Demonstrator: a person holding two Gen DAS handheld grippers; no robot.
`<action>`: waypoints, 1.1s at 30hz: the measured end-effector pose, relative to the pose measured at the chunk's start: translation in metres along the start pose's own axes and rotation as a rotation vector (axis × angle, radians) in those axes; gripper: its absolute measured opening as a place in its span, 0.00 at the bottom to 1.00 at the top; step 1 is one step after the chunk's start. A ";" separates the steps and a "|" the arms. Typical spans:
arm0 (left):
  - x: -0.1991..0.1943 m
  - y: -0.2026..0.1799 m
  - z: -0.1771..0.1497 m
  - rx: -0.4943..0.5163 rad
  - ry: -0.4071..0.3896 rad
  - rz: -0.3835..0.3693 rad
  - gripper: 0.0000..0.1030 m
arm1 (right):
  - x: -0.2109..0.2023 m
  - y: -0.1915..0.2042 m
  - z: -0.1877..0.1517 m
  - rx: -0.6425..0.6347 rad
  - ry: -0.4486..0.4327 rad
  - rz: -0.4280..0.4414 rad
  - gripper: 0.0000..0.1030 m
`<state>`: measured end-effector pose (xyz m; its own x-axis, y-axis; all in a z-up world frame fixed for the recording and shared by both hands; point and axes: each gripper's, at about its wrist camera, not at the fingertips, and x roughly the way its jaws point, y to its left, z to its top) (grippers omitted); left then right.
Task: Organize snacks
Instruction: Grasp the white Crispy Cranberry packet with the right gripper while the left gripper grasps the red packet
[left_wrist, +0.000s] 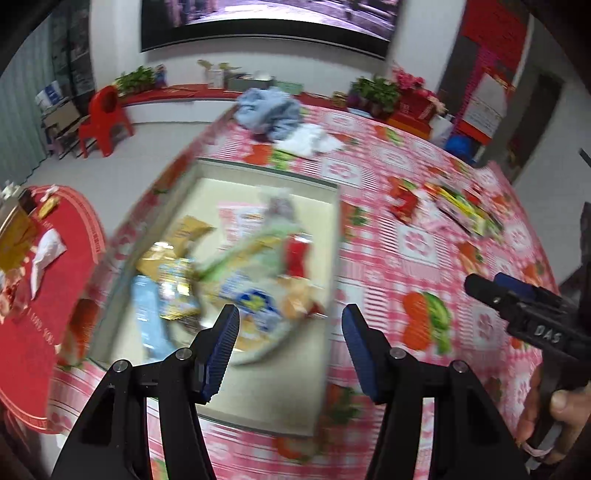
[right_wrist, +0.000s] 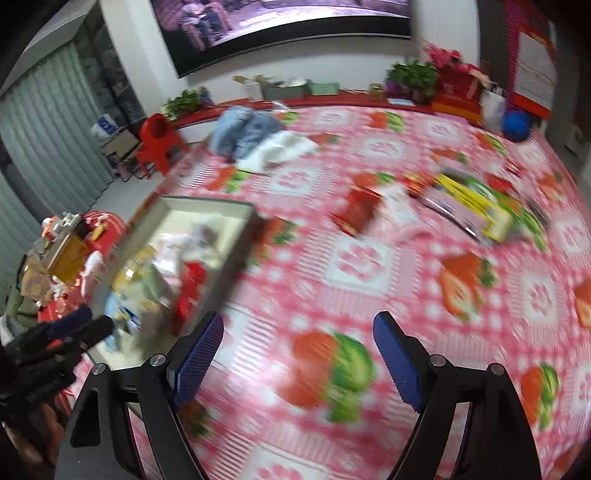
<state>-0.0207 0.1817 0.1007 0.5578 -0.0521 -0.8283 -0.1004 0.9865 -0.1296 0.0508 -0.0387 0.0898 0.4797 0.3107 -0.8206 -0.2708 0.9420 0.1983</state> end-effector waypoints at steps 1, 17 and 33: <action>0.000 -0.014 -0.003 0.021 0.006 -0.016 0.60 | -0.004 -0.013 -0.008 0.019 0.000 -0.017 0.82; 0.067 -0.131 -0.002 0.190 0.144 -0.042 0.60 | 0.020 -0.144 0.046 0.007 0.004 -0.103 0.82; 0.118 -0.123 0.046 0.160 0.156 -0.006 0.60 | 0.151 -0.084 0.102 -0.164 0.124 -0.115 0.47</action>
<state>0.0950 0.0615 0.0437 0.4230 -0.0688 -0.9035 0.0417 0.9975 -0.0564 0.2314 -0.0576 0.0040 0.4116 0.1749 -0.8944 -0.3574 0.9338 0.0182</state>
